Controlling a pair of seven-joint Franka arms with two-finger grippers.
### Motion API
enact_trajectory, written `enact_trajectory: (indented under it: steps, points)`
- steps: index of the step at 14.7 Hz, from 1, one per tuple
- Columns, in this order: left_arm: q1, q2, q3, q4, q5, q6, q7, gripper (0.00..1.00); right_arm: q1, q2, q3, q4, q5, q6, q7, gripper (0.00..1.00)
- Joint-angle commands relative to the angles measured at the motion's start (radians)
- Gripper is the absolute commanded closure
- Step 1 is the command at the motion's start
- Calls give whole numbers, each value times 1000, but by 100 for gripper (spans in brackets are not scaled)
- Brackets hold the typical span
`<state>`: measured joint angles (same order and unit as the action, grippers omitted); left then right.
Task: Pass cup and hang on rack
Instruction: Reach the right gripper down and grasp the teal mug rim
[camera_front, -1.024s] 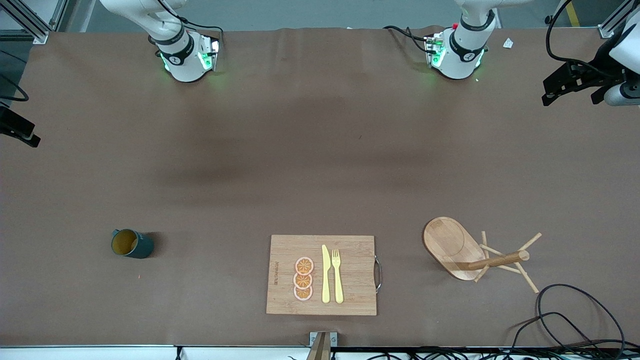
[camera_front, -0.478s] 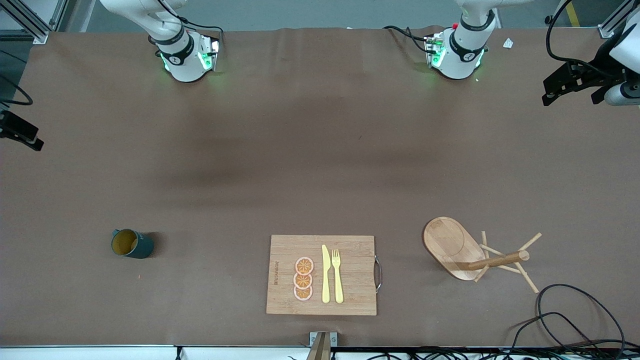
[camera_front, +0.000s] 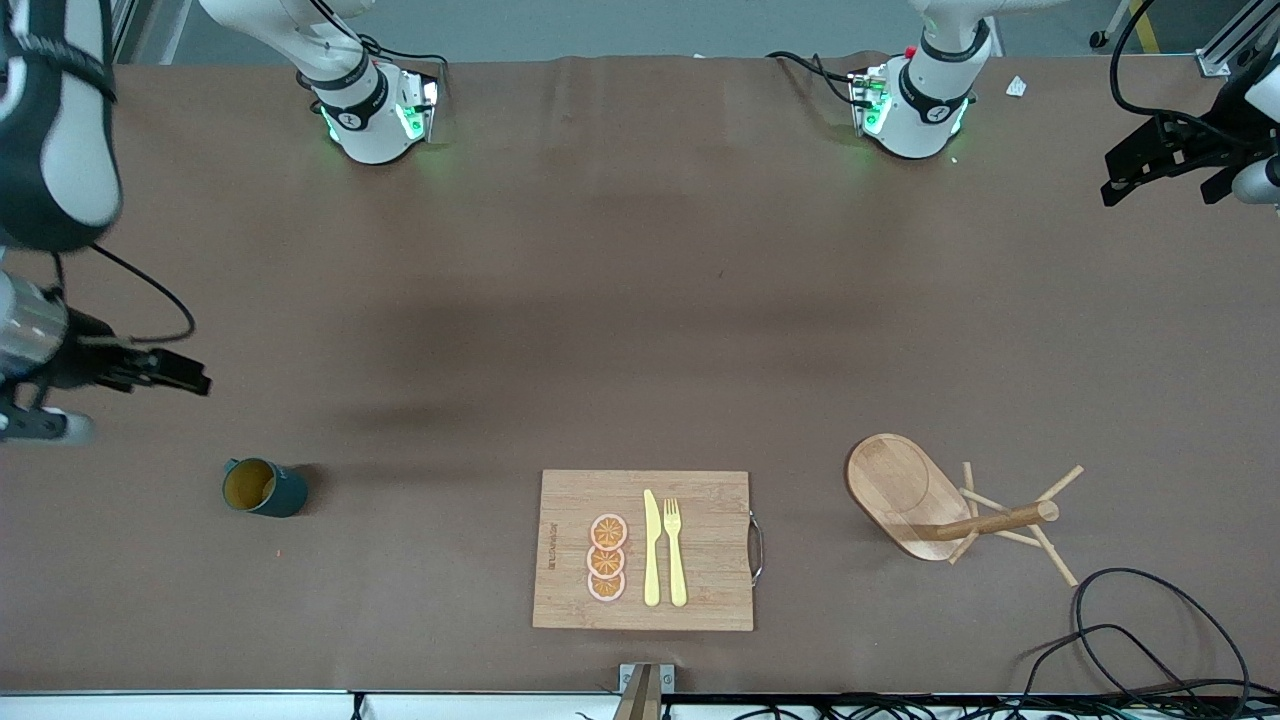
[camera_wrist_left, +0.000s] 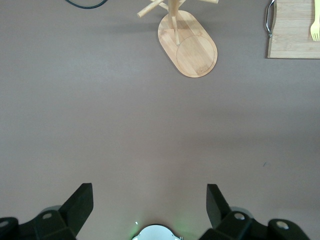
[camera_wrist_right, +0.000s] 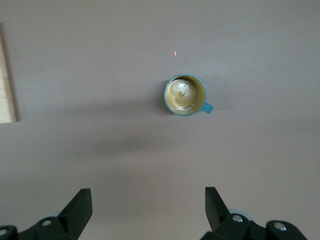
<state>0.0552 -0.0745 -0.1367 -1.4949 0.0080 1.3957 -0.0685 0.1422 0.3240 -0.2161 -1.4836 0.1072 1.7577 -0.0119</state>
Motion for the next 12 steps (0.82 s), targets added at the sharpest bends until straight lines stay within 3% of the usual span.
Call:
enact_trajectory:
  steps: [1, 6, 12]
  points:
    - [8, -7, -1, 13, 3, -44, 18, 0, -6, 101, 0, 12, 25, 60, 9, 0]
    - [21, -1, -1, 16, 0, -60, 16, 0, 2, 257, 0, 12, 26, 222, 9, 0]
    - [21, 10, -3, 19, -3, -46, 16, 0, -3, 349, 0, 12, 26, 338, 9, 0]
